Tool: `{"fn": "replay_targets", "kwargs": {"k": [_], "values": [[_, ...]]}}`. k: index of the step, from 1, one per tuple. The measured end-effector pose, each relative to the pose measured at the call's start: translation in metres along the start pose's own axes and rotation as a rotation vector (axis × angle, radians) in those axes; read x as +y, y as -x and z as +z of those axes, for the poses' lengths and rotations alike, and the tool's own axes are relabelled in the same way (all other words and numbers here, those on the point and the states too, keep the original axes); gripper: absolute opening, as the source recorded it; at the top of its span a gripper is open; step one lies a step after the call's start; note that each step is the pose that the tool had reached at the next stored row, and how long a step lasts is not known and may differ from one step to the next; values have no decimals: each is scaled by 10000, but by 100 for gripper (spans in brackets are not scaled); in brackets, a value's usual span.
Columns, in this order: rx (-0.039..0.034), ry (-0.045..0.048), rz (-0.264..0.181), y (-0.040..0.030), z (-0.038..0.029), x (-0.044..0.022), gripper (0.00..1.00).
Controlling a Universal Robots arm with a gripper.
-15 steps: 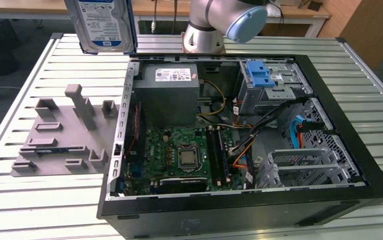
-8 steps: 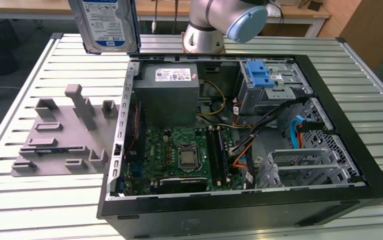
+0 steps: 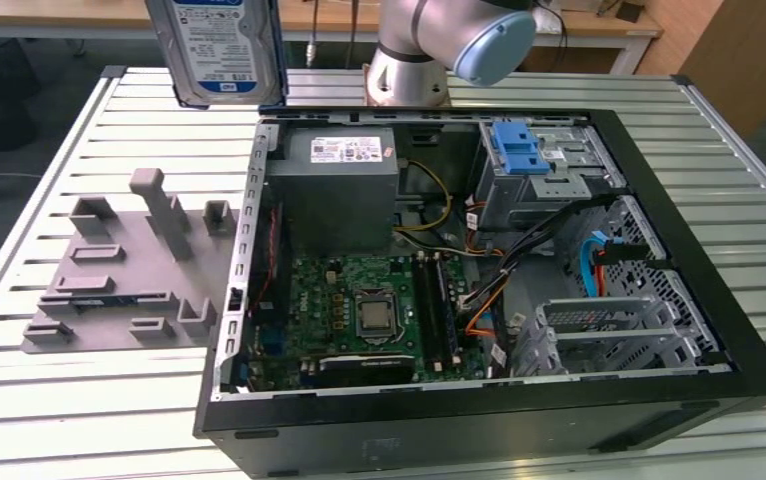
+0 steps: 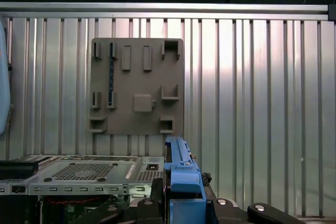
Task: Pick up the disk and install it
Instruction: 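Pick up the disk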
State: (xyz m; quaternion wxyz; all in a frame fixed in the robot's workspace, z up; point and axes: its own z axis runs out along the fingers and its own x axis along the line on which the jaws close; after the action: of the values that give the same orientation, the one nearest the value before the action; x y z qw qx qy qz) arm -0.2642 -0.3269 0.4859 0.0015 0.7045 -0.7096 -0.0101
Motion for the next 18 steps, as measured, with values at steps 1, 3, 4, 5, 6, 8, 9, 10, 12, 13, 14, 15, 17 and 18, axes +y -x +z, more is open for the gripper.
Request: {"fn": "replay_targets", "kwargs": {"k": [1, 3, 4, 5, 6, 8, 9, 10, 12, 13, 14, 15, 17, 18], "values": [[-1, -1, 0, 0, 0, -10, 36], [0, 0, 0, 0, 0, -29, 36], [0, 0, -1, 0, -1, -39, 36], [0, 0, 0, 0, -1, -48, 36], [0, -1, 0, 0, -1, -57, 36], [0, 0, 0, 0, -1, -73, 36], [0, 0, 0, 1, -1, -81, 36], [0, 0, 0, 1, -1, -87, 36], [0, 0, 0, 1, -1, -100, 36], [0, -1, 0, 1, -2, -109, 36], [0, 0, 0, 1, -2, -117, 36], [0, 0, 0, 1, -2, -125, 36], [0, 0, 0, 1, -2, -142, 36], [0, 0, 0, 1, -2, -152, 36]]}}
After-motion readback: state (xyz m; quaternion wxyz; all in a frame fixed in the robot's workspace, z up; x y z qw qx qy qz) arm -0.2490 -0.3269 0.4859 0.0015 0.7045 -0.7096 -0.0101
